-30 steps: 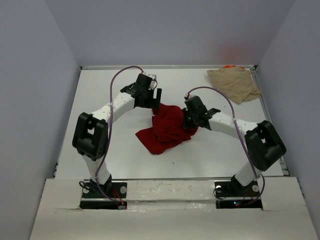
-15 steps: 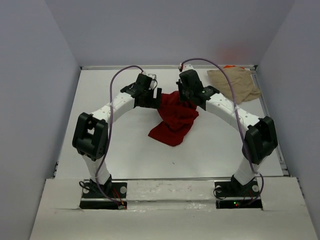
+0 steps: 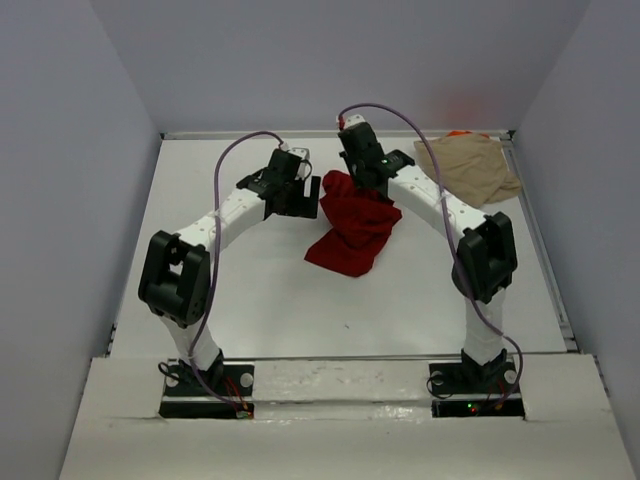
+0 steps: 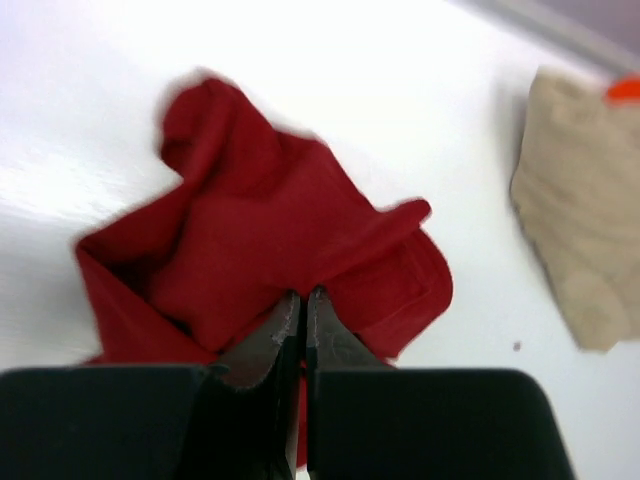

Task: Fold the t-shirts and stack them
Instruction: Move the tshirt to the center of the board

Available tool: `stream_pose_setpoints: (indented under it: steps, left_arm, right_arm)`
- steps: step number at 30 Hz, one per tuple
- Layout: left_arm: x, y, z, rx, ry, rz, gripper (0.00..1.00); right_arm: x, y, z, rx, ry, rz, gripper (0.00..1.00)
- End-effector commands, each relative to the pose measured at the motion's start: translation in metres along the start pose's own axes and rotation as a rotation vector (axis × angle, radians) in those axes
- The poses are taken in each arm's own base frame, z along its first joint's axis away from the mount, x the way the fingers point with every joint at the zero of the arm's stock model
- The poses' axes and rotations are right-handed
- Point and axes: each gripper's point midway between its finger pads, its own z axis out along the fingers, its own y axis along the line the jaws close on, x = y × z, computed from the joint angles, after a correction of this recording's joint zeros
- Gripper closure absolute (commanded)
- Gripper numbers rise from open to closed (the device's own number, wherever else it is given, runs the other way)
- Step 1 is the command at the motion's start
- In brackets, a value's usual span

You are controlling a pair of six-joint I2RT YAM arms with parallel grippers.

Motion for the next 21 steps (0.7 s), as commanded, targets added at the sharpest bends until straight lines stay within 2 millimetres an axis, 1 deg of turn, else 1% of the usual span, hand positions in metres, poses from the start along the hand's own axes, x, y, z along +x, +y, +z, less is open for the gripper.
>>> stream_pose_setpoints:
  steps: [1, 2, 3, 4, 5, 6, 7, 8, 9, 10, 11, 12, 13, 14, 15, 16, 17, 18, 19, 20, 21]
  left_arm:
    - [-0.021, 0.001, -0.014, 0.008, -0.061, -0.005, 0.01]
    - [-0.02, -0.001, -0.013, 0.016, -0.056, -0.01, 0.01]
    - [-0.013, 0.0, -0.009, 0.013, -0.043, -0.017, 0.01]
    - [-0.014, -0.006, -0.011, 0.049, -0.049, -0.021, 0.01]
    - [-0.01, -0.007, -0.01, 0.058, -0.043, -0.024, 0.01]
    - [-0.012, -0.008, -0.012, 0.06, -0.05, -0.027, 0.01]
    - [-0.013, -0.007, -0.013, 0.058, -0.054, -0.028, 0.01]
    - [-0.016, -0.007, -0.015, 0.057, -0.064, -0.027, 0.01]
    - [-0.017, -0.007, -0.017, 0.054, -0.07, -0.027, 0.01]
    - [-0.017, -0.006, -0.017, 0.051, -0.07, -0.027, 0.01]
    - [-0.019, -0.005, -0.02, 0.048, -0.081, -0.028, 0.01]
    - [-0.018, -0.004, -0.021, 0.041, -0.084, -0.029, 0.01]
    - [-0.02, -0.003, -0.023, 0.039, -0.096, -0.033, 0.01]
    - [-0.029, 0.001, -0.03, 0.015, -0.142, -0.051, 0.01]
    - [-0.031, 0.001, -0.032, 0.013, -0.15, -0.058, 0.01]
    - [-0.039, 0.005, -0.036, -0.008, -0.172, -0.069, 0.01]
    - [-0.039, 0.005, -0.038, -0.007, -0.174, -0.069, 0.01]
    - [-0.049, 0.009, -0.044, -0.029, -0.205, -0.084, 0.01]
    - [-0.06, 0.011, -0.057, -0.036, -0.253, -0.097, 0.01]
    - [-0.067, 0.013, -0.065, -0.048, -0.292, -0.112, 0.01]
    - [-0.084, 0.01, -0.083, -0.019, -0.372, -0.138, 0.01]
  right_arm:
    - [-0.128, -0.006, -0.072, 0.019, -0.327, -0.006, 1.0]
    - [-0.134, -0.012, -0.079, 0.032, -0.321, -0.021, 1.0]
    - [-0.168, -0.02, -0.104, 0.051, -0.401, -0.005, 1.0]
    - [-0.181, -0.028, -0.116, 0.06, -0.432, 0.001, 1.0]
    - [-0.191, -0.03, -0.132, 0.052, -0.458, 0.0, 1.0]
    - [-0.204, -0.039, -0.15, 0.05, -0.506, 0.025, 1.0]
    - [-0.212, -0.047, -0.164, 0.055, -0.539, 0.047, 1.0]
    - [-0.218, -0.061, -0.185, 0.063, -0.576, 0.081, 1.0]
    - [-0.211, -0.061, -0.183, 0.067, -0.556, 0.076, 1.0]
    - [-0.214, -0.069, -0.197, 0.066, -0.579, 0.104, 1.0]
    - [-0.202, -0.065, -0.188, 0.065, -0.541, 0.093, 1.0]
    - [-0.202, -0.083, -0.205, 0.087, -0.565, 0.145, 1.0]
    - [-0.2, -0.087, -0.208, 0.095, -0.565, 0.153, 1.0]
    - [-0.204, -0.09, -0.222, 0.11, -0.588, 0.153, 1.0]
    - [-0.207, -0.09, -0.232, 0.129, -0.604, 0.143, 1.0]
    - [-0.205, -0.091, -0.228, 0.224, -0.577, 0.133, 1.0]
    - [-0.212, -0.089, -0.246, 0.215, -0.611, 0.106, 1.0]
    - [-0.207, -0.081, -0.239, 0.302, -0.565, 0.034, 1.0]
    - [-0.207, -0.078, -0.24, 0.312, -0.562, 0.028, 1.0]
    - [-0.2, -0.059, -0.223, 0.256, -0.54, -0.019, 1.0]
    - [-0.197, -0.056, -0.227, 0.204, -0.552, 0.038, 1.0]
